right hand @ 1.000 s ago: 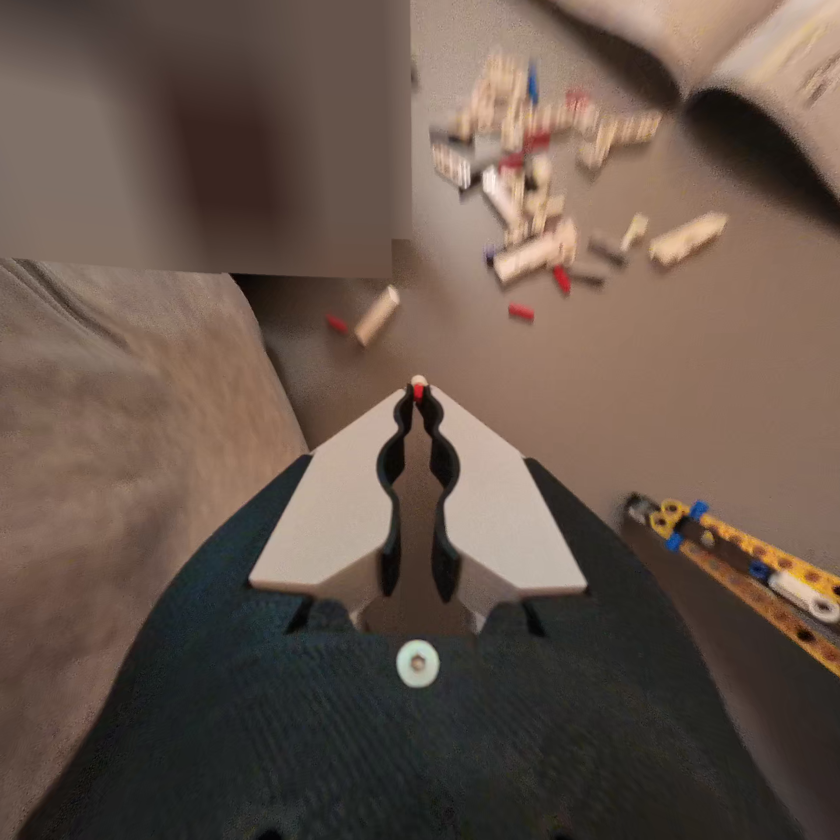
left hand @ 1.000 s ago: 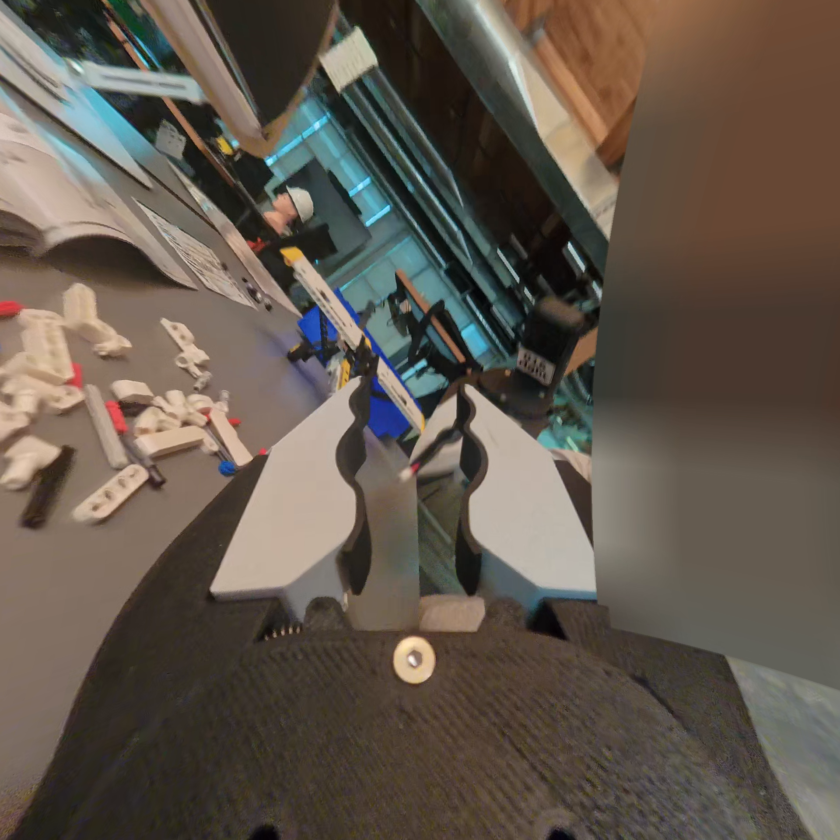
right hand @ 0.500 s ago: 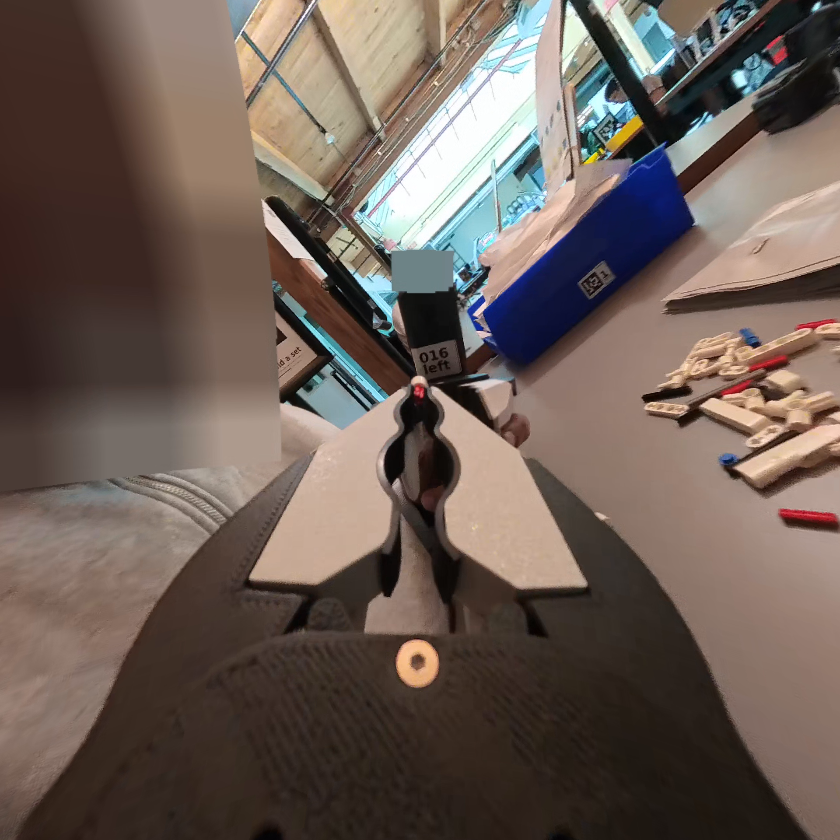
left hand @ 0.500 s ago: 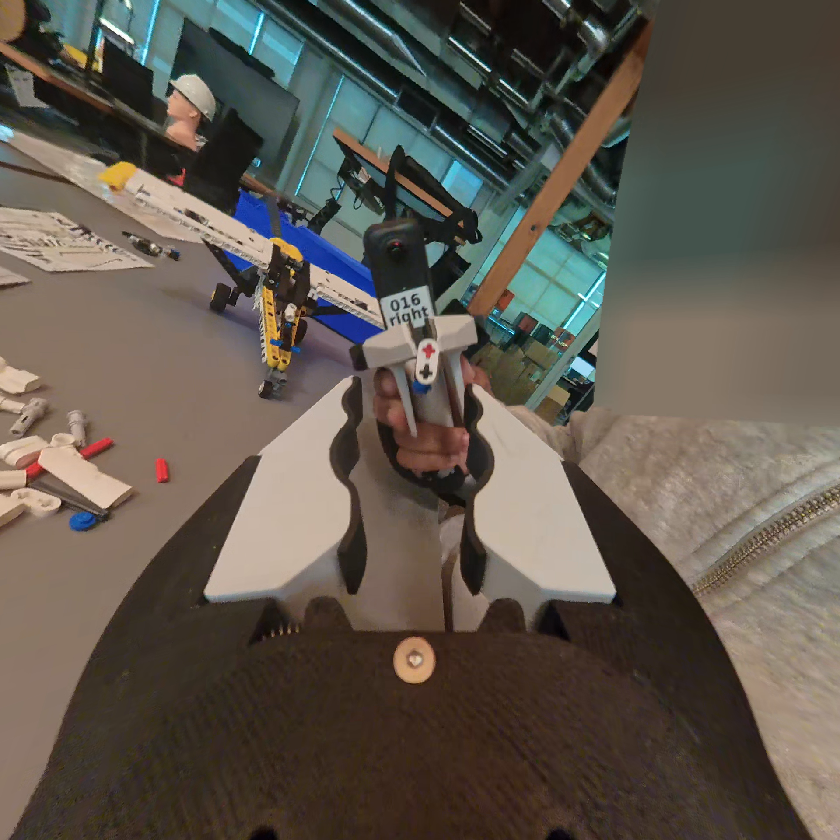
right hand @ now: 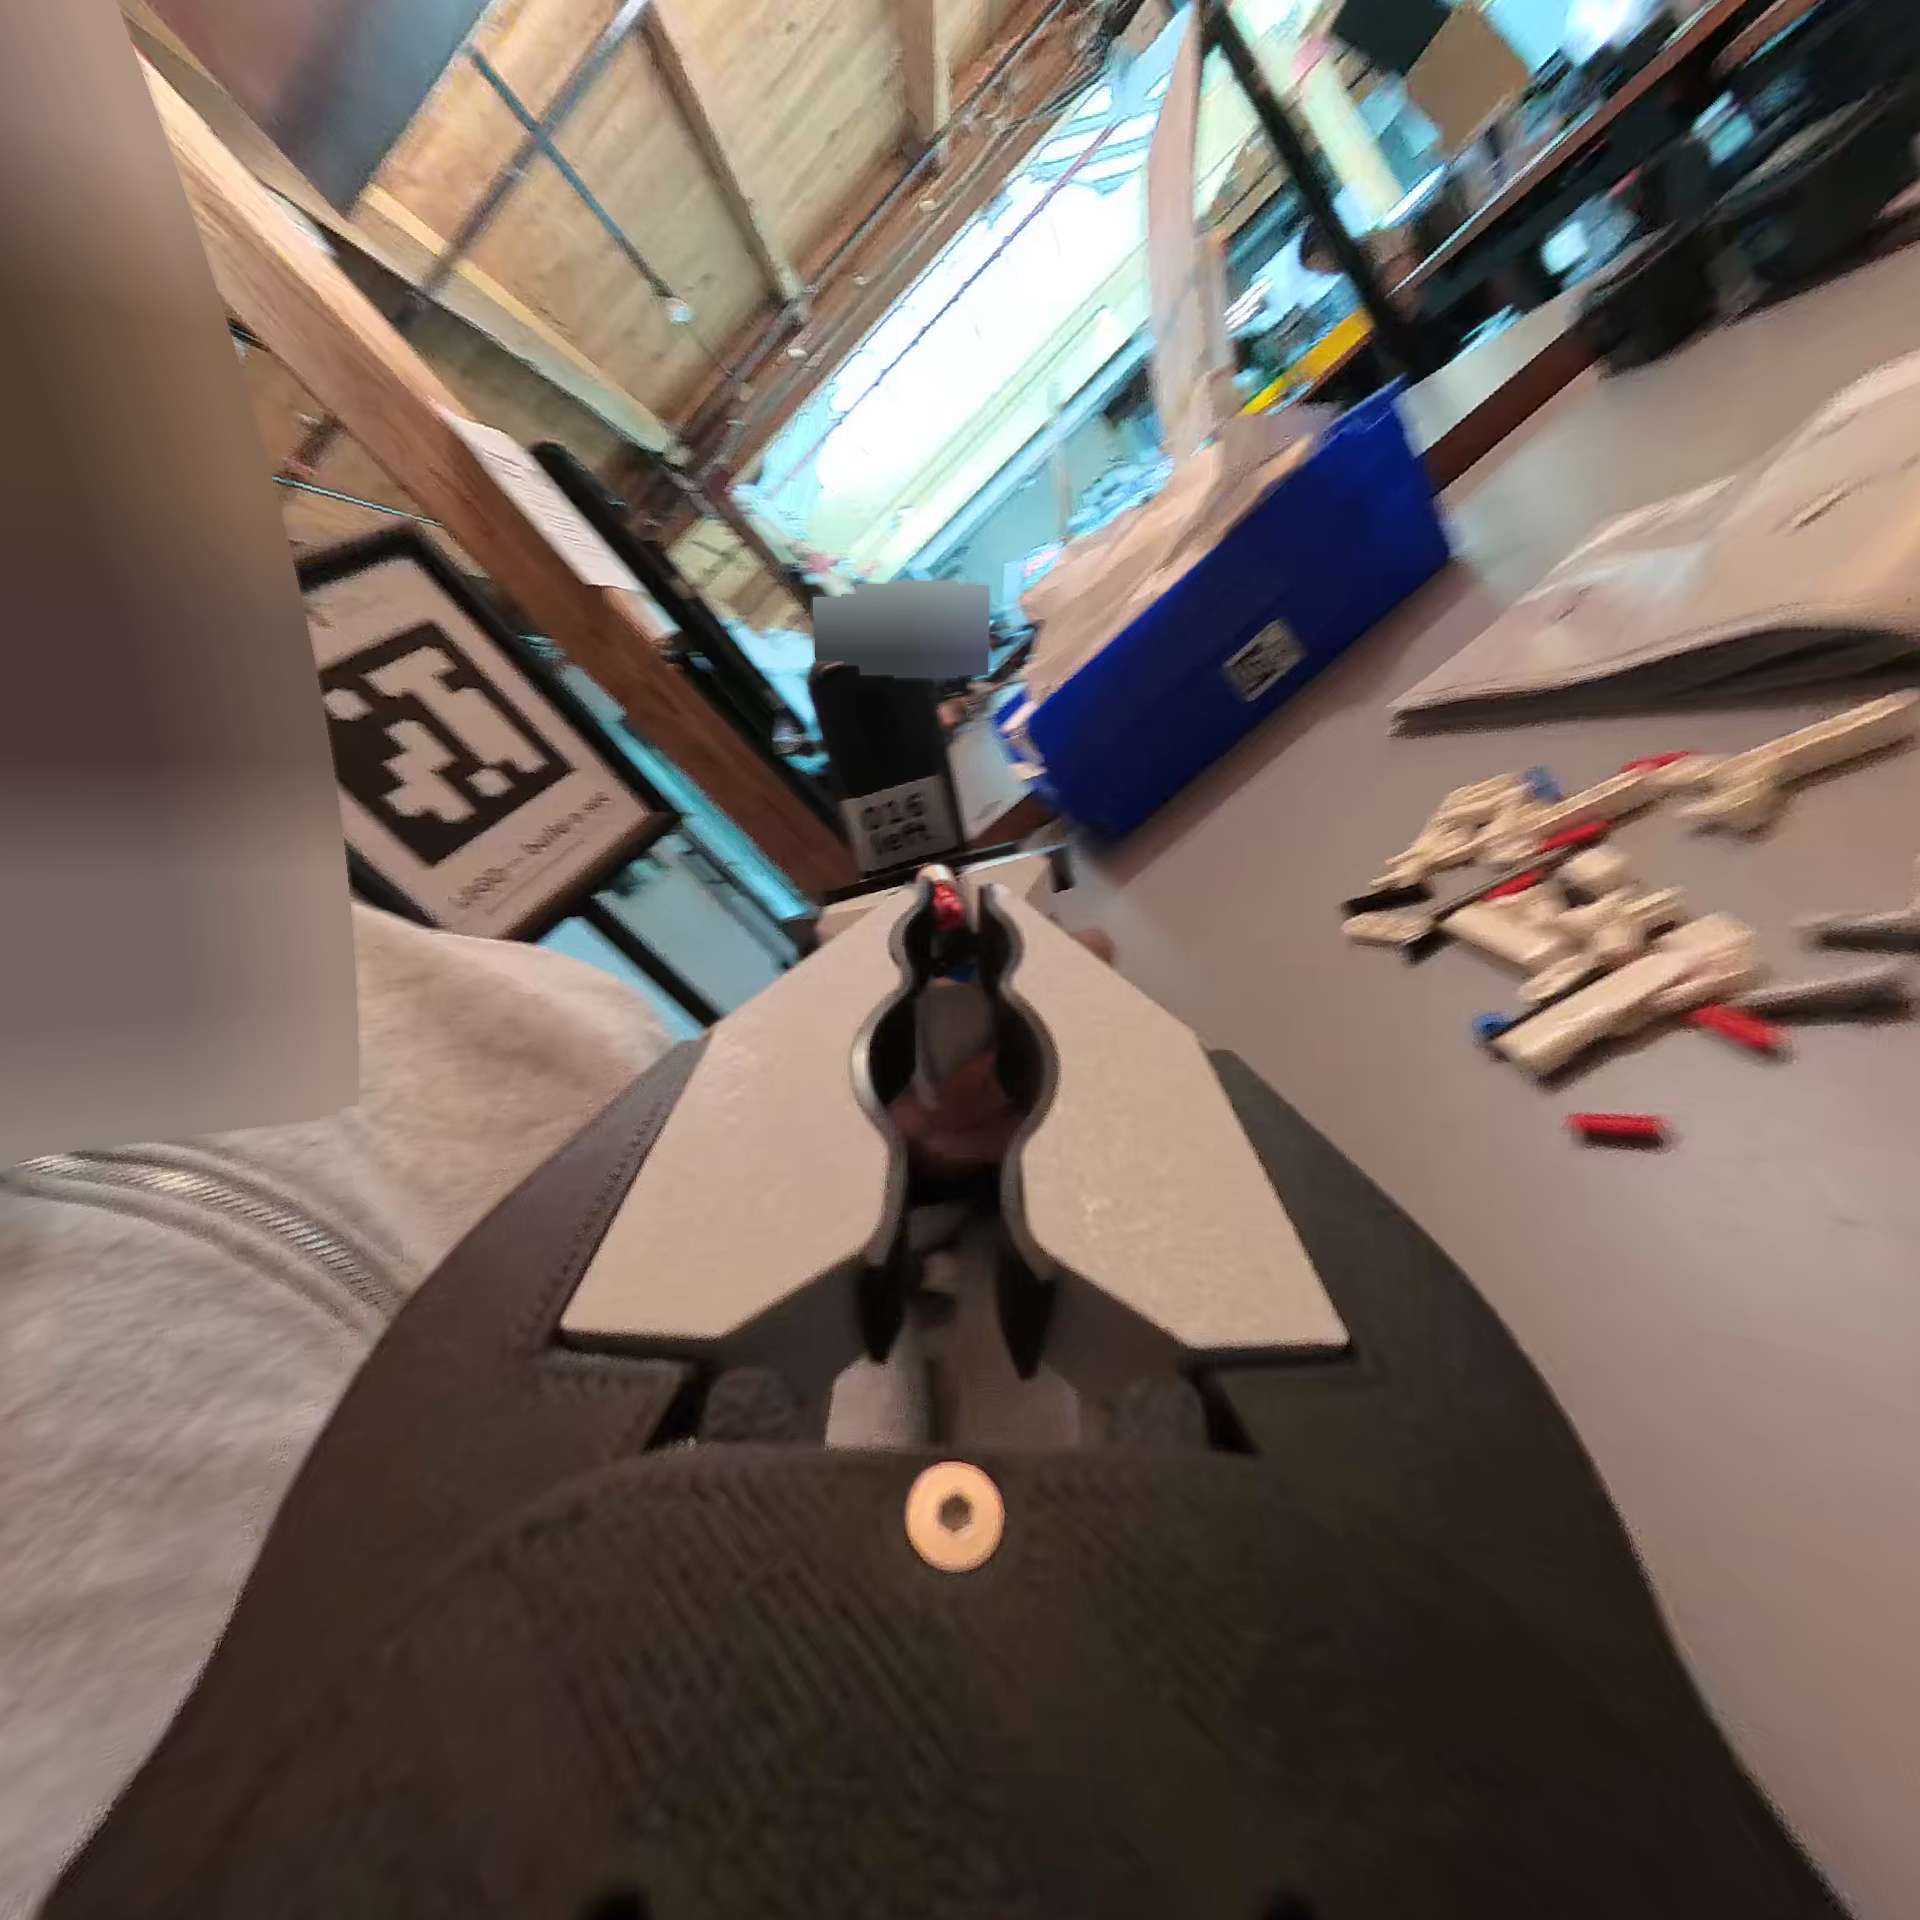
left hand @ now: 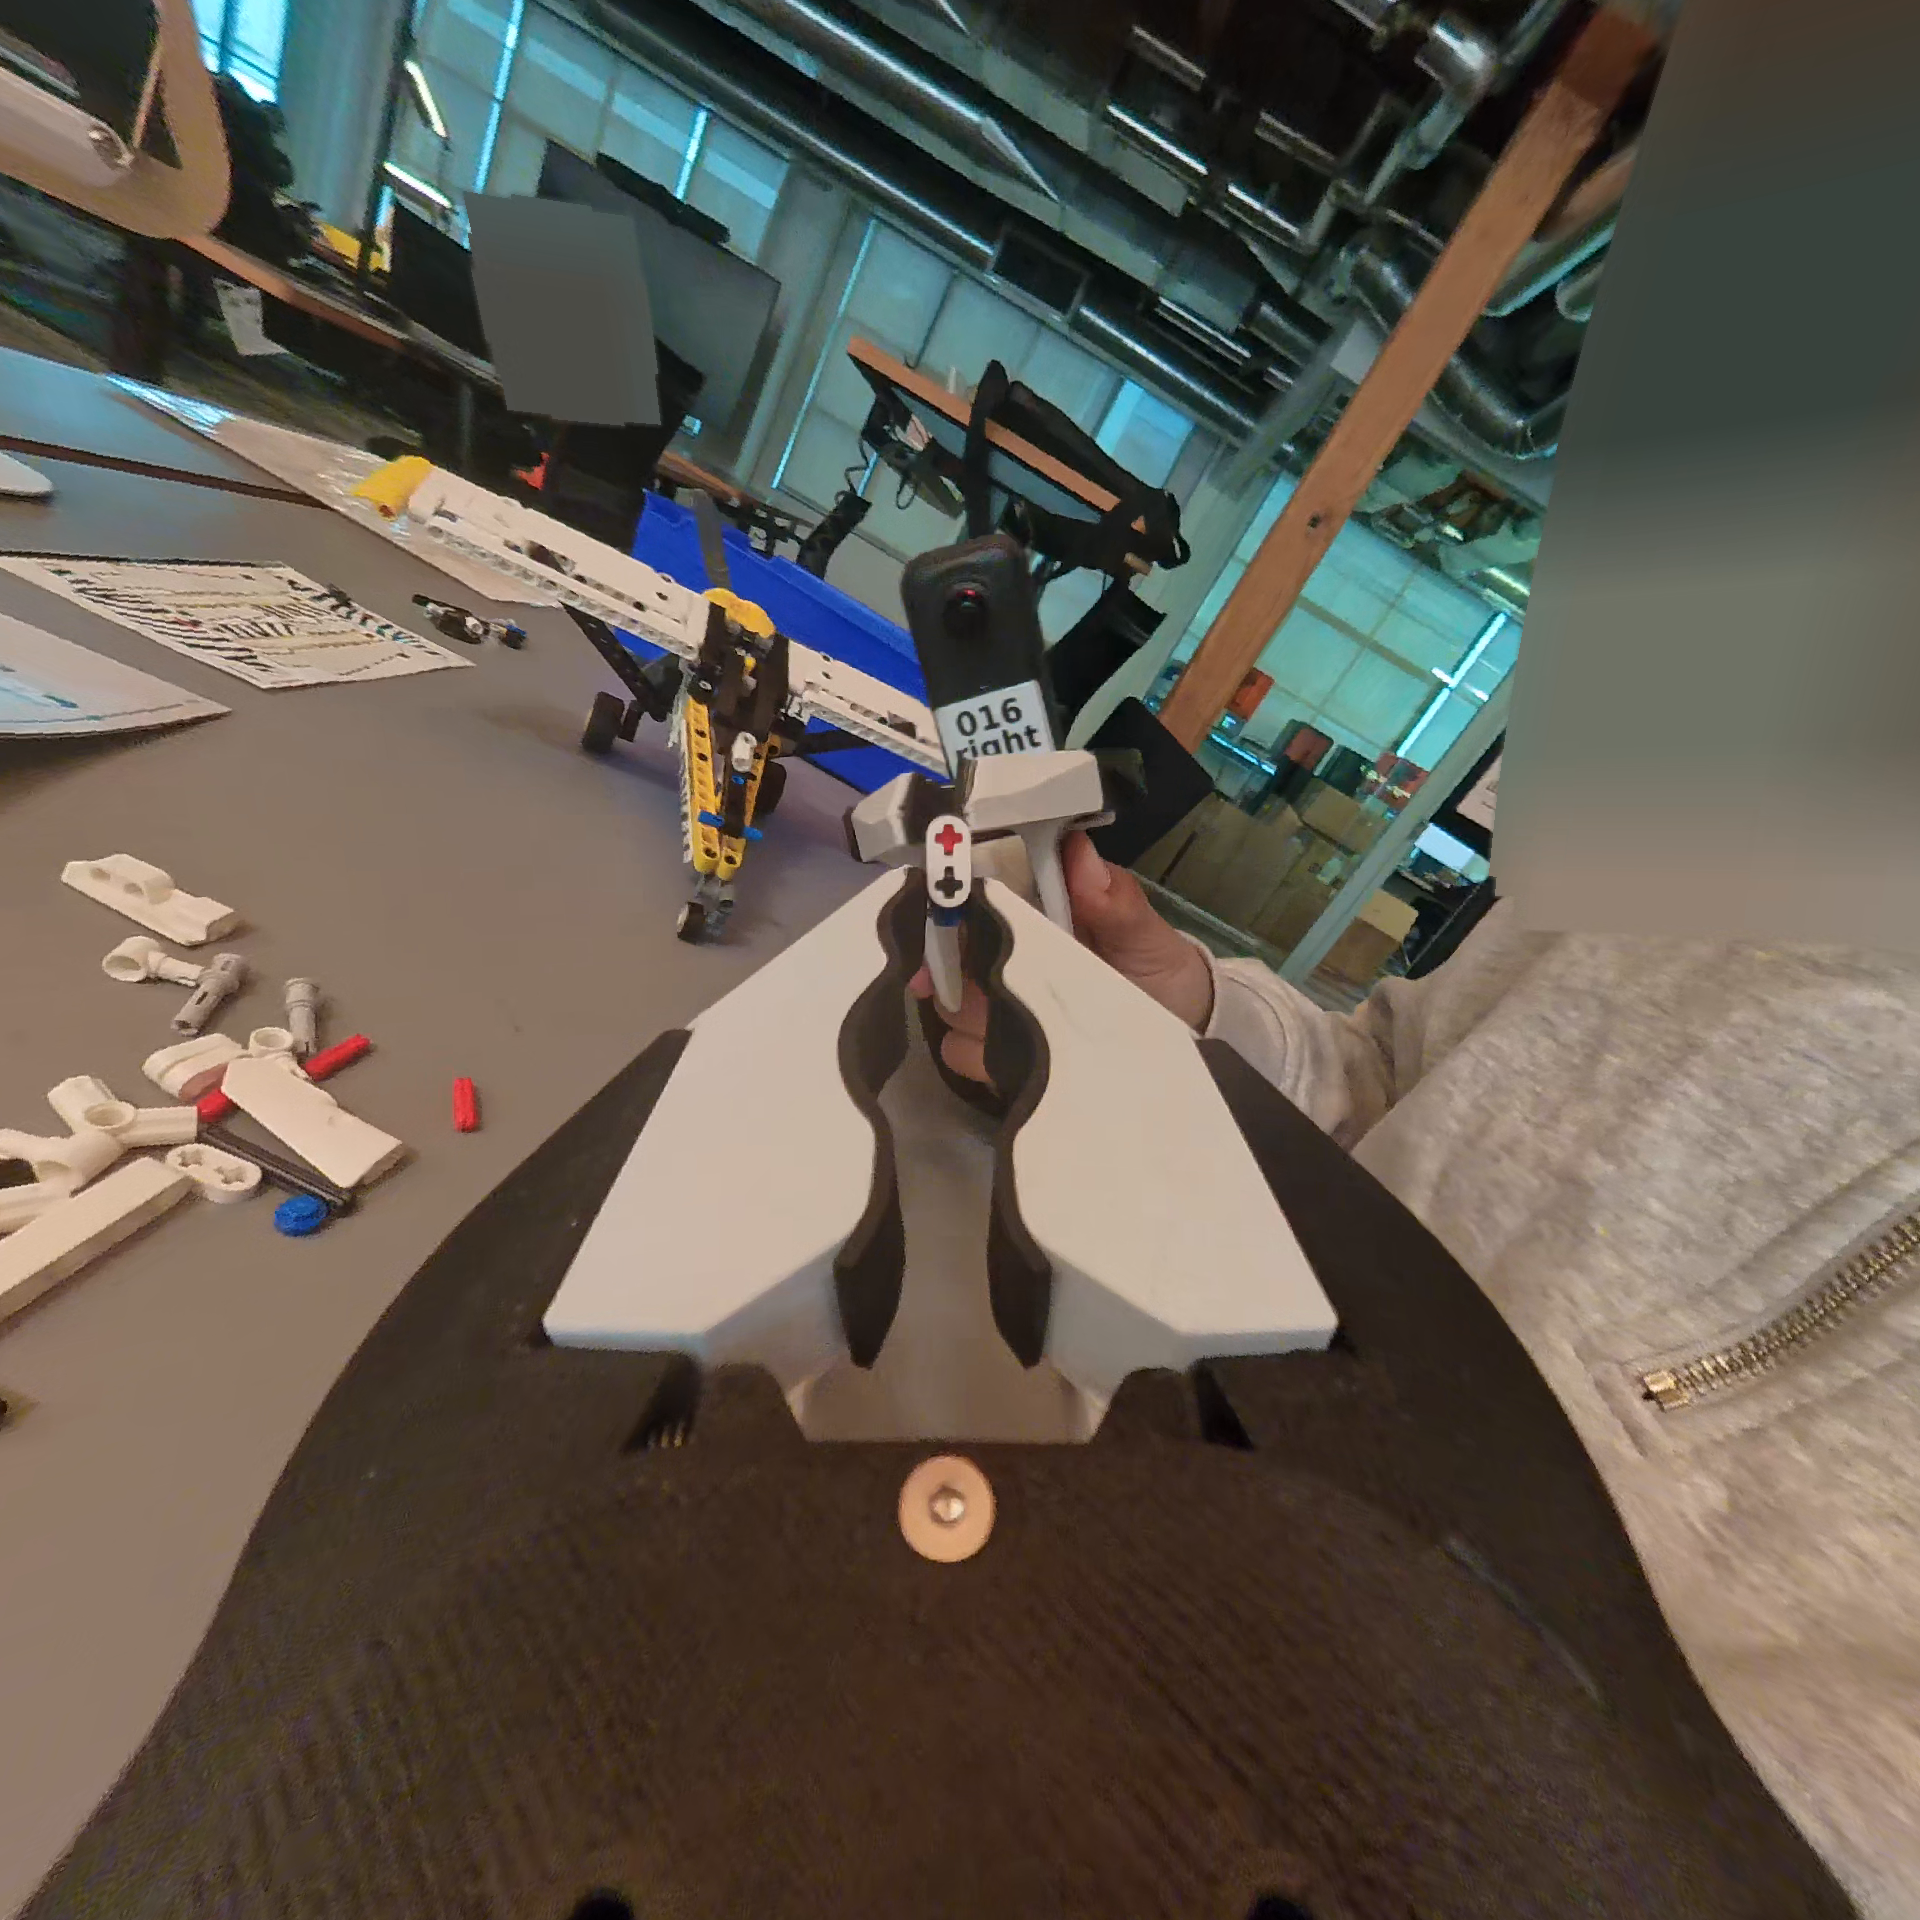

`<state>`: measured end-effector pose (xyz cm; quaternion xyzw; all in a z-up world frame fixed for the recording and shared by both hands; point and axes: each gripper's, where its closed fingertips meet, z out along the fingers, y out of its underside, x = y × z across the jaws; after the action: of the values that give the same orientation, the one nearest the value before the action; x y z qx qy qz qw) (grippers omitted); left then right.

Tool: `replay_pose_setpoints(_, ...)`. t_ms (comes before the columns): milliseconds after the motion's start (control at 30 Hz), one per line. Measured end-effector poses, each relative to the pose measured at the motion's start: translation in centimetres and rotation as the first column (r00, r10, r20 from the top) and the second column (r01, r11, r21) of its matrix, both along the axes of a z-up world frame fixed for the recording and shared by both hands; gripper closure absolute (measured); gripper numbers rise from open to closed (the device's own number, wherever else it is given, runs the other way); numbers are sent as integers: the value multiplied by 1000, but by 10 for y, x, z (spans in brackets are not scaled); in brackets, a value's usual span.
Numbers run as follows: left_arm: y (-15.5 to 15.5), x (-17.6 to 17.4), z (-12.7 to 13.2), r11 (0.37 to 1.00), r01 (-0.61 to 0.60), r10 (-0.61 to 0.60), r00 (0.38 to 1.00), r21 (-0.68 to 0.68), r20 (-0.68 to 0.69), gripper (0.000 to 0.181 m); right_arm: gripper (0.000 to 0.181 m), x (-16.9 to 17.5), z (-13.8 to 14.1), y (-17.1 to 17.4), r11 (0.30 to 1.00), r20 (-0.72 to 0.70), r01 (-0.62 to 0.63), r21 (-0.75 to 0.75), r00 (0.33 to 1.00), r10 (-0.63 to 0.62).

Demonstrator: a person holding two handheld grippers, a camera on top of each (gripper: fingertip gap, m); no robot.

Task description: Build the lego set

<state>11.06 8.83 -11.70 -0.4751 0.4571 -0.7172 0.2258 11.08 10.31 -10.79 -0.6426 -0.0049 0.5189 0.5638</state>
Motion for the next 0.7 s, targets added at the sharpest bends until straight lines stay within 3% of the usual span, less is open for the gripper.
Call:
replay_pose_setpoints(133,2,3,9,999,16,-15,1000,-41,19,176,158,10,3,5,998,96,69,1,993,-69)
replay_pose_setpoints(333,11,9,23,999,-17,16,1000,37,23,176,136,30,13,17,969,249,214,121,939,-238)
replay_pose_setpoints(533,31,29,23,981,-122,121,992,152,21,176,128,49,28,26,932,211,293,213,918,-337)
replay_pose_setpoints(700,47,43,3,936,-231,244,970,265,-17,176,128,56,22,29,929,209,300,219,915,-345)
